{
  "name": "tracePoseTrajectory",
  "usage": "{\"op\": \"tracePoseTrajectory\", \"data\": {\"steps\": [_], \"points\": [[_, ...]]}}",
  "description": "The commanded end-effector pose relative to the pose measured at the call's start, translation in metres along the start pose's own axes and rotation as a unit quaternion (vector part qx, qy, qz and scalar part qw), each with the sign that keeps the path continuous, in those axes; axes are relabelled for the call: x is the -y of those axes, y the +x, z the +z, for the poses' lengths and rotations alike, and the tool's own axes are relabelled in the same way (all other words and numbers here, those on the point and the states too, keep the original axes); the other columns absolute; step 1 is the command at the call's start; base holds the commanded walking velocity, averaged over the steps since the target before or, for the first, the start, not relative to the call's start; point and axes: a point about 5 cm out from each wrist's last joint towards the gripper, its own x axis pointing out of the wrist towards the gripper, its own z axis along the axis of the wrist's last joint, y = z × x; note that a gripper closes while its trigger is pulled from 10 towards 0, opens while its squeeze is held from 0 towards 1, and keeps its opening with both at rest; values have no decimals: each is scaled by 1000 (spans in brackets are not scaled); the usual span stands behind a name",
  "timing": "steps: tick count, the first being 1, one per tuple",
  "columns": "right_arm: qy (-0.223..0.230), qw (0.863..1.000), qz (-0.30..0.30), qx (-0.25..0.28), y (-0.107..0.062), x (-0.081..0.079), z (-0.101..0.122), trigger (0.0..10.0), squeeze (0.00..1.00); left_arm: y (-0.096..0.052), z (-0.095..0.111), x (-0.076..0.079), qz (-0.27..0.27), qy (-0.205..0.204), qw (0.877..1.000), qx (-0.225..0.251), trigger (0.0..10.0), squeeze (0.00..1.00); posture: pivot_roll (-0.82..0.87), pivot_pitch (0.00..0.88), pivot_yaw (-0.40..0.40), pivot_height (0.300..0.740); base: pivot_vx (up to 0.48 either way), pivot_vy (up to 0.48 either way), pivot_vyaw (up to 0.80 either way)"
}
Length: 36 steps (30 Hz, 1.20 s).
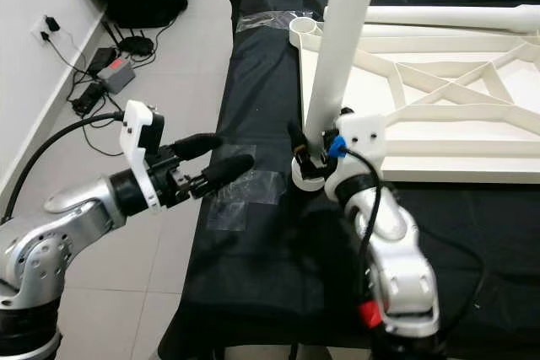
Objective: Building children table
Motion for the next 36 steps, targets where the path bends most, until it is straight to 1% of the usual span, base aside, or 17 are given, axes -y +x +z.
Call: {"op": "tracePoseTrajectory", "data": {"steps": [1, 2, 7, 8, 9, 10, 14, 19, 21, 22, 24, 25, 26, 27, 28, 30, 36], "points": [[11, 1000, 27, 11, 0, 10, 3, 10000, 0, -8, -2, 5, -15, 0, 1000, -9, 10000, 0, 25, 275, 74, 740, 0, 0, 0], [-5, 999, 37, 14, 2, 18, 7, 10000, 0, -10, -2, 6, -21, -2, 1000, -11, 10000, 0, 29, 275, 75, 740, 0, 0, 0], [-29, 998, 53, 14, 2, 30, 12, 10000, 0, -13, -2, 9, -31, -4, 999, -14, 10000, 0, 32, 276, 72, 740, 0, 0, 0], [-24, 997, 71, 14, 2, 32, 14, 7255, 0, -14, -1, 10, -35, -4, 999, -12, 10000, 0, 30, 277, 71, 740, 0, 0, 0], [-24, 997, 71, 14, 2, 32, 14, 7255, 0, -14, -1, 10, -35, -4, 999, -12, 10000, 0, 30, 277, 71, 740, 0, 0, 0], [-13, 995, 93, 12, 1, 34, 15, 0, 0, -16, 0, 10, -35, 1, 999, -11, 10000, 0, 30, 277, 72, 740, 0, 0, 0], [-5, 990, 139, 6, -1, 35, 15, 0, 0, -19, 4, 8, -24, 15, 1000, -9, 10000, 0, 29, 277, 72, 740, 0, 0, 0], [10, 988, 152, 1, -3, 36, 13, 0, 0, -22, 6, 5, -4, 49, 999, -17, 10000, 0, 27, 276, 73, 740, 0, 0, 0], [22, 993, 118, -16, -4, 31, 1, 0, 0, -23, 4, 3, 16, 82, 996, -28, 10000, 0, 27, 274, 70, 740, 0, 0, 0], [22, 993, 118, -16, -4, 31, 1, 0, 0, -23, 4, 3, 16, 82, 996, -28, 10000, 0, 27, 274, 70, 740, 0, 0, 0], [42, 997, 48, -37, -6, 19, -17, 0, 0, -22, 3, 3, 28, 93, 995, -26, 10000, 0, 23, 272, 68, 740, 0, 0, 0], [42, 997, 48, -37, -6, 19, -17, 0, 0, -22, 3, 3, 28, 93, 995, -26, 10000, 0, 23, 272, 68, 740, 0, 0, 0], [35, 998, -8, -54, -8, 11, -27, 0, 0, -21, 2, 4, 29, 93, 995, -24, 10000, 0, 21, 271, 68, 740, 0, 0, 0], [29, 992, -101, -71, -14, 5, -37, 0, 0, -19, 2, 7, 26, 88, 996, -19, 10000, 0, 16, 268, 65, 740, 0, 0, 0], [29, 992, -101, -71, -14, 5, -37, 0, 0, -19, 2, 7, 26, 88, 996, -19, 10000, 0, 16, 268, 65, 740, 0, 0, 0], [44, 975, -191, -108, -21, -11, -52, 0, 0, -14, 0, 12, 18, 84, 996, -14, 10000, 0, 35, 258, 57, 740, 0, 0, 0], [75, 970, -200, -115, -15, -16, -55, 0, 0, -11, -5, 19, 9, 81, 997, -14, 10000, 0, 33, 248, 60, 740, 0, 0, 0]]}}
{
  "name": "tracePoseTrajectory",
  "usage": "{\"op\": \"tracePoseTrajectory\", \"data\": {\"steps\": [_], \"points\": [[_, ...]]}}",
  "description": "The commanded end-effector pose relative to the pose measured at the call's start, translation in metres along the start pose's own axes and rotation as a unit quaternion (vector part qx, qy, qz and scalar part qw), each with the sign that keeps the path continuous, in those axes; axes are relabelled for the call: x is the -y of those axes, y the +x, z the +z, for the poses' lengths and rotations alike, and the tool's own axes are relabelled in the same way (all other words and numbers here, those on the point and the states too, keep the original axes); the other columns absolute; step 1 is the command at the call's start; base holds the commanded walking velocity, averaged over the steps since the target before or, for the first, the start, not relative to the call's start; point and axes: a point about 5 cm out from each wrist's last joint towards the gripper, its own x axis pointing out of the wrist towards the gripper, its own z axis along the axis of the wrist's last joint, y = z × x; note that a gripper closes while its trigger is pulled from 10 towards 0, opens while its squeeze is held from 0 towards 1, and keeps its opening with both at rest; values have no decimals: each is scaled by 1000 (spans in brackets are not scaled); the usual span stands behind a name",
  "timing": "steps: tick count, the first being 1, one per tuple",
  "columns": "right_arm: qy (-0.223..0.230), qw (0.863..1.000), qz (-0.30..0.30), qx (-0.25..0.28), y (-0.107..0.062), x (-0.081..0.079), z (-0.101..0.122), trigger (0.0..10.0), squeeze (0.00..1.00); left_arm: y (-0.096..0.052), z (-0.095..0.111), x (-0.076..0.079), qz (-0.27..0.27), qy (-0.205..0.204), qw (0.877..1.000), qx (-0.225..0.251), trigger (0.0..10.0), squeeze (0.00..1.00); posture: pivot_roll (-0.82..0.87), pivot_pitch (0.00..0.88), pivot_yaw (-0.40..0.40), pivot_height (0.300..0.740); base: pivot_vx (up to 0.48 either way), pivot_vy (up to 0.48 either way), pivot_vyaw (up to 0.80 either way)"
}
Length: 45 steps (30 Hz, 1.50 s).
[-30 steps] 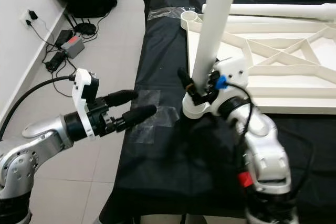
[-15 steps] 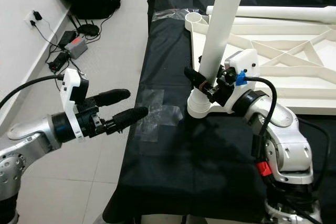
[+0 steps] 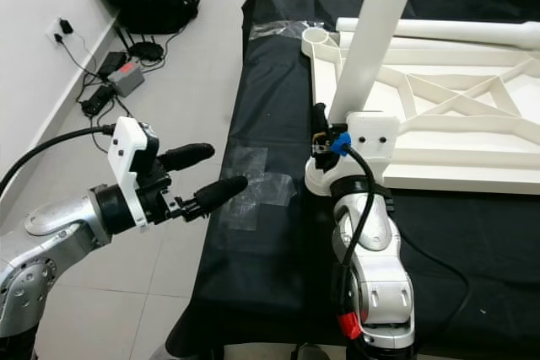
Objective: Building children table
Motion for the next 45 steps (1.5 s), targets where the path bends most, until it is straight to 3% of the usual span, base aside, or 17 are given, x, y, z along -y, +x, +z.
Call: {"op": "tracePoseTrajectory", "data": {"steps": [1, 2, 3, 7, 13, 15, 20, 22, 27, 28, 31, 32, 37, 38, 39, 41, 45], "points": [[2, 994, -33, -107, -2, 12, -39, 10000, 0, 0, -2, 7, -10, -1, 1000, 4, 10000, 0, 23, 245, 62, 740, 0, 0, 0], [1, 994, -32, -102, -1, 12, -36, 10000, 0, 0, -3, 8, -10, -2, 1000, 5, 10000, 0, 23, 245, 62, 740, 0, 0, 0], [6, 995, -19, -94, 2, 12, -32, 10000, 1000, 0, -4, 9, -12, -3, 1000, 4, 10000, 0, 14, 244, 64, 740, 0, 0, 0], [1, 996, 54, -78, 8, 9, -24, 10000, 1000, 2, -6, 10, -14, -3, 1000, 2, 10000, 0, 13, 248, 69, 740, 0, 0, 0], [16, 993, 101, -64, 10, 10, -19, 10000, 1000, 2, -7, 11, -15, -5, 1000, 1, 10000, 0, 15, 252, 69, 740, 0, 0, 0], [12, 982, 181, -46, 15, 28, -6, 10000, 1000, 1, -9, 13, -16, -6, 1000, -5, 10000, 0, 22, 258, 67, 740, 0, 0, 0], [-9, 965, 259, -43, 16, 39, 5, 10000, 996, 1, -11, 14, -16, -8, 1000, -7, 10000, 0, 21, 257, 69, 740, 0, 0, 0], [-27, 941, 334, -51, 18, 48, 12, 10000, 878, 2, -11, 17, -19, -10, 1000, -6, 10000, 0, 24, 257, 63, 740, 0, 0, 0], [-31, 929, 366, -47, 26, 56, 20, 10000, 855, 3, -11, 18, -22, -9, 1000, -6, 10000, 0, 32, 255, 62, 740, 0, 0, 0], [-27, 912, 406, -40, 32, 58, 31, 10000, 0, 3, -11, 19, -24, -10, 1000, -5, 10000, 0, 38, 252, 60, 740, 0, 0, 0], [-22, 898, 437, -35, 34, 59, 38, 10000, 0, 3, -11, 20, -25, -10, 1000, -5, 10000, 0, 39, 252, 59, 740, 0, 0, 0], [-19, 887, 460, -30, 36, 63, 44, 10000, 0, 3, -12, 20, -26, -9, 1000, -7, 10000, 0, 43, 252, 57, 740, 0, 0, 0], [-21, 867, 497, -28, 35, 68, 51, 10000, 0, 3, -11, 20, -25, -8, 1000, -7, 10000, 0, 46, 251, 54, 740, 0, 0, 0], [-25, 861, 506, -30, 36, 71, 51, 9137, 0, 3, -11, 20, -25, -7, 1000, -7, 10000, 0, 45, 252, 54, 740, 0, 0, 0], [-25, 861, 506, -30, 36, 71, 51, 9137, 0, 3, -11, 20, -25, -7, 1000, -7, 10000, 0, 45, 252, 54, 740, 0, 0, 0], [-28, 855, 517, -31, 37, 74, 51, 0, 0, 3, -10, 20, -25, -7, 1000, -6, 10000, 0, 43, 249, 53, 740, 0, 0, 0], [-36, 849, 526, -33, 38, 74, 50, 0, 0, 3, -10, 19, -26, -5, 1000, -5, 10000, 0, 43, 249, 51, 740, 0, 0, 0]]}}
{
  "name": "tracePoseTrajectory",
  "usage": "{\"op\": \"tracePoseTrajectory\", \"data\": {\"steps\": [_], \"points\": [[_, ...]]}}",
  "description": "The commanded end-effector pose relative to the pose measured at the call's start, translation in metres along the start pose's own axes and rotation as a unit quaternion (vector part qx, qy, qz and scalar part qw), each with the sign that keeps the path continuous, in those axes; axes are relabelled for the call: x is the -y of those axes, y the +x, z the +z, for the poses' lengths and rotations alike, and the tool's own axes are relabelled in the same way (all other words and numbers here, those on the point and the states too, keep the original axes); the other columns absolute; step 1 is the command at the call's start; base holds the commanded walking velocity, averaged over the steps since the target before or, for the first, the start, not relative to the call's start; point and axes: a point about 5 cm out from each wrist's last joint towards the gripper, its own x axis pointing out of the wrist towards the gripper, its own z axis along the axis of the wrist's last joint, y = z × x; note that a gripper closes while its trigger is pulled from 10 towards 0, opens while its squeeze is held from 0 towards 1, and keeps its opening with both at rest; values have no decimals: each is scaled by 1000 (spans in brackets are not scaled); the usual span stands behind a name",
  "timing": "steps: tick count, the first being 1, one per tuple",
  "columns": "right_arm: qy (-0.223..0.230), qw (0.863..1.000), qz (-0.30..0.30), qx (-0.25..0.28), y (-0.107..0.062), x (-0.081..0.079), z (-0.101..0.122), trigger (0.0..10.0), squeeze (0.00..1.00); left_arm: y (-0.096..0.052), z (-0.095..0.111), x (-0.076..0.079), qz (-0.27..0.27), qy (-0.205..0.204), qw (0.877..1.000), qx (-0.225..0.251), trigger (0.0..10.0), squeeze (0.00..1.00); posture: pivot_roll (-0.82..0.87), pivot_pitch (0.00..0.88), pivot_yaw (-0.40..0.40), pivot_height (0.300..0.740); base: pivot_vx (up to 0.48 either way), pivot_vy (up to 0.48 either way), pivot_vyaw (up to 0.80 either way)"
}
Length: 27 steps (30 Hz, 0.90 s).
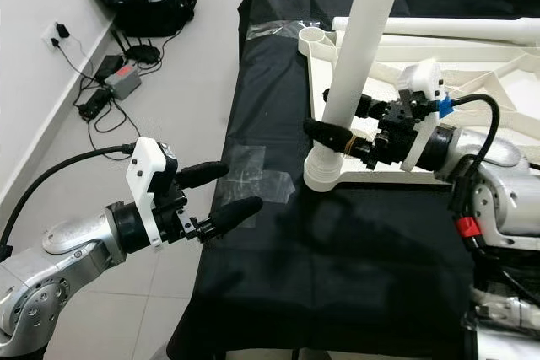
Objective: Building children table
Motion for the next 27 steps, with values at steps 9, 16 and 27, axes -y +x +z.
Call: {"op": "tracePoseTrajectory", "data": {"steps": [9, 16, 27], "points": [[-3, 1000, 22, -4, 9, -9, -6, 0, 0, -4, 5, 0, -1, 15, 1000, 2, 10000, 0, 30, 250, 45, 740, 0, 0, 0], [31, 890, -451, -56, 13, -21, -61, 0, 0, -5, 6, 2, 2, 21, 1000, 2, 10000, 0, 41, 246, 6, 740, 0, 0, 0], [85, 872, -473, -92, 39, -68, -93, 3608, 0, 0, 8, 7, -2, 16, 1000, 10, 10000, 0, 42, 231, 17, 740, 0, 0, 0]]}}
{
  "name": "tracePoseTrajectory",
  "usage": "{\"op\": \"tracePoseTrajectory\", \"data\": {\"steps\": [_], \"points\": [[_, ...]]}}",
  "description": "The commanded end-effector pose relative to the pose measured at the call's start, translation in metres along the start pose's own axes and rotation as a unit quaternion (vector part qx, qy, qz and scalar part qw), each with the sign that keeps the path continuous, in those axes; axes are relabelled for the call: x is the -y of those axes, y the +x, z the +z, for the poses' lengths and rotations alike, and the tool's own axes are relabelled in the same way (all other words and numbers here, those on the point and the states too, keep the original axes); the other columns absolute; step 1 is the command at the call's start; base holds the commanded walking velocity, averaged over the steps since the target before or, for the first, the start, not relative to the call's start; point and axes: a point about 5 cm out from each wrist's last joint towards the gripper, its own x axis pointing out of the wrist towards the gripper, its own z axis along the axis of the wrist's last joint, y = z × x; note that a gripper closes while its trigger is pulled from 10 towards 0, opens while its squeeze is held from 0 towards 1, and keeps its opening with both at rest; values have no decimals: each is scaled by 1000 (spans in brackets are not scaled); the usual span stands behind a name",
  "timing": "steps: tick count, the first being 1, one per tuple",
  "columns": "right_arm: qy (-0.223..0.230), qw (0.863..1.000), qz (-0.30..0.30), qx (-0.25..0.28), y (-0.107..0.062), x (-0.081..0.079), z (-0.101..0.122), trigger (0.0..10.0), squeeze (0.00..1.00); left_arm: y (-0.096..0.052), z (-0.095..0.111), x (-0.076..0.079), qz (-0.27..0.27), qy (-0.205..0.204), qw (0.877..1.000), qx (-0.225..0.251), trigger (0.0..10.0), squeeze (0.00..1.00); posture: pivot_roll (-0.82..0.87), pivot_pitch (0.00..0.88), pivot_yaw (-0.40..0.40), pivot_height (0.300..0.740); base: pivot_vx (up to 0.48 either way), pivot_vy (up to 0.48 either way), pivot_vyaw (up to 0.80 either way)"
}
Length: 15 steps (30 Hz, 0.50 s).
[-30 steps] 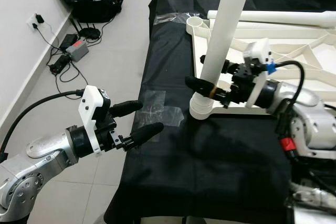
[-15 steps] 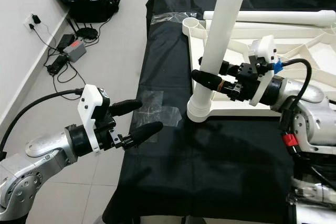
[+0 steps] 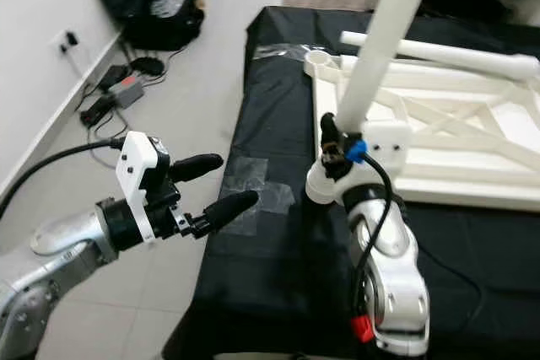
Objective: Building children table
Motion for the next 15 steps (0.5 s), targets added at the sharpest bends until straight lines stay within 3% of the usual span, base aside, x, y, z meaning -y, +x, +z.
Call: {"op": "tracePoseTrajectory", "data": {"steps": [1, 4, 5, 8, 10, 12, 14, 15], "points": [[1, 994, -8, -111, 0, 4, -41, 10000, 0, 1, -2, 4, -9, -6, 1000, -4, 10000, 0, 39, 229, 18, 740, 0, 0, 0], [-8, 994, 19, -105, 3, 1, -37, 10000, 0, 2, -3, 4, -10, -7, 1000, -3, 10000, 0, 30, 233, 21, 740, 0, 0, 0], [16, 994, 57, -96, 5, -4, -34, 10000, 1000, 2, -3, 4, -11, -8, 1000, -3, 10000, 0, 23, 234, 26, 740, 0, 0, 0], [32, 992, 90, -81, 6, -9, -28, 10000, 1000, 2, -3, 4, -12, -9, 1000, -3, 10000, 0, 21, 239, 27, 740, 0, 0, 0], [54, 978, 199, -42, 8, -9, -7, 10000, 1000, 2, -3, 5, -13, -11, 1000, -3, 10000, 0, 21, 243, 29, 740, 0, 0, 0], [33, 972, 229, -28, 9, -3, 2, 10000, 1000, 2, -3, 5, -13, -12, 1000, -3, 10000, 0, 21, 243, 31, 740, 0, 0, 0], [19, 954, 297, -28, 10, 5, 11, 10000, 1000, 2, -4, 6, -14, -14, 1000, -4, 10000, 0, 21, 245, 27, 740, 0, 0, 0], [19, 954, 297, -28, 10, 5, 11, 10000, 1000, 2, -4, 6, -14, -14, 1000, -4, 10000, 0, 21, 245, 27, 740, 0, 0, 0]]}}
